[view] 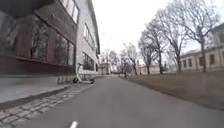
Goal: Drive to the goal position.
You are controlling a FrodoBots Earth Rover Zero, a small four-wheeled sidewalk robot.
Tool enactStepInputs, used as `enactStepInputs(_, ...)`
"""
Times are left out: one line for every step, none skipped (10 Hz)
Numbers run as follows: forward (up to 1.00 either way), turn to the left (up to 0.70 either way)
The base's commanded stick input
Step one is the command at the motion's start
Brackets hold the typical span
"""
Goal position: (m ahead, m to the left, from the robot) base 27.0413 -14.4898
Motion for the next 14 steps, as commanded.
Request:
enactStepInputs(1.00, 0.01)
enactStepInputs(1.00, 0.01)
enactStepInputs(1.00, 0.01)
enactStepInputs(1.00, 0.01)
enactStepInputs(1.00, 0.01)
enactStepInputs(1.00, 0.01)
enactStepInputs(1.00, 0.01)
enactStepInputs(1.00, 0.01)
enactStepInputs(1.00, 0.01)
enactStepInputs(1.00, 0.01)
enactStepInputs(1.00, 0.01)
enactStepInputs(1.00, 0.01)
enactStepInputs(1.00, 0.01)
enactStepInputs(1.00, 0.01)
